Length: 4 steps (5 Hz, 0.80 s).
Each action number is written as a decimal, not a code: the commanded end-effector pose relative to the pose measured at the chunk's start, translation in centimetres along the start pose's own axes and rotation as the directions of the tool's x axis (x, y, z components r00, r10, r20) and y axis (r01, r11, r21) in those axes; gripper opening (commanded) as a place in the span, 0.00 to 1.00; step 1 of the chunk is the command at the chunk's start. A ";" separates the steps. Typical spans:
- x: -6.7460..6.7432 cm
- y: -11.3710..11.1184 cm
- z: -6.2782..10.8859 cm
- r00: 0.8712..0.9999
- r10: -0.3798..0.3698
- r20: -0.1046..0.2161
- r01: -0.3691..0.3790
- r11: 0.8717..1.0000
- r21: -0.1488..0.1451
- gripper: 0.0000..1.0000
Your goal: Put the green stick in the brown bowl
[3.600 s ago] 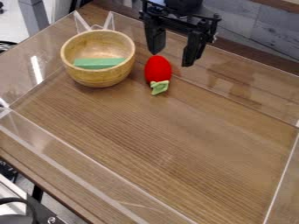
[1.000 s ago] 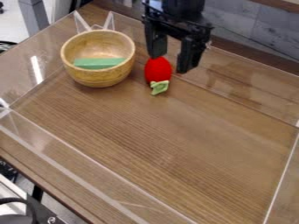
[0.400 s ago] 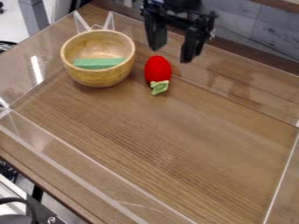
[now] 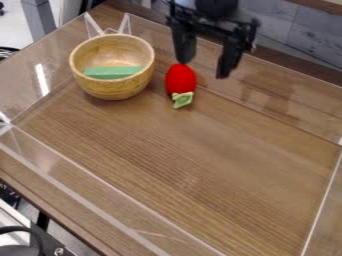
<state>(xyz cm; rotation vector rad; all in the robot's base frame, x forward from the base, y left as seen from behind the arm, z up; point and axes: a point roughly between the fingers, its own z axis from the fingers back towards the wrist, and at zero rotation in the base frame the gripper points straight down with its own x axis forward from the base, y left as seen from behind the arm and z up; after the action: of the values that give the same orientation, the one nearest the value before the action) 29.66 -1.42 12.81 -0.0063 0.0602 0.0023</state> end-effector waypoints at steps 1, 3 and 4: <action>1.0 1.4 1.0 0.998 -0.023 0.063 0.021 1.000 0.018 1.00; 1.4 3.9 0.9 0.997 -0.028 0.069 0.027 0.999 0.022 1.00; 1.6 5.9 1.6 0.997 -0.009 0.076 0.008 1.000 0.014 1.00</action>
<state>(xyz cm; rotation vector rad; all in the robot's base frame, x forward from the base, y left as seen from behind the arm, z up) 30.68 4.67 12.94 0.0003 0.0295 0.0157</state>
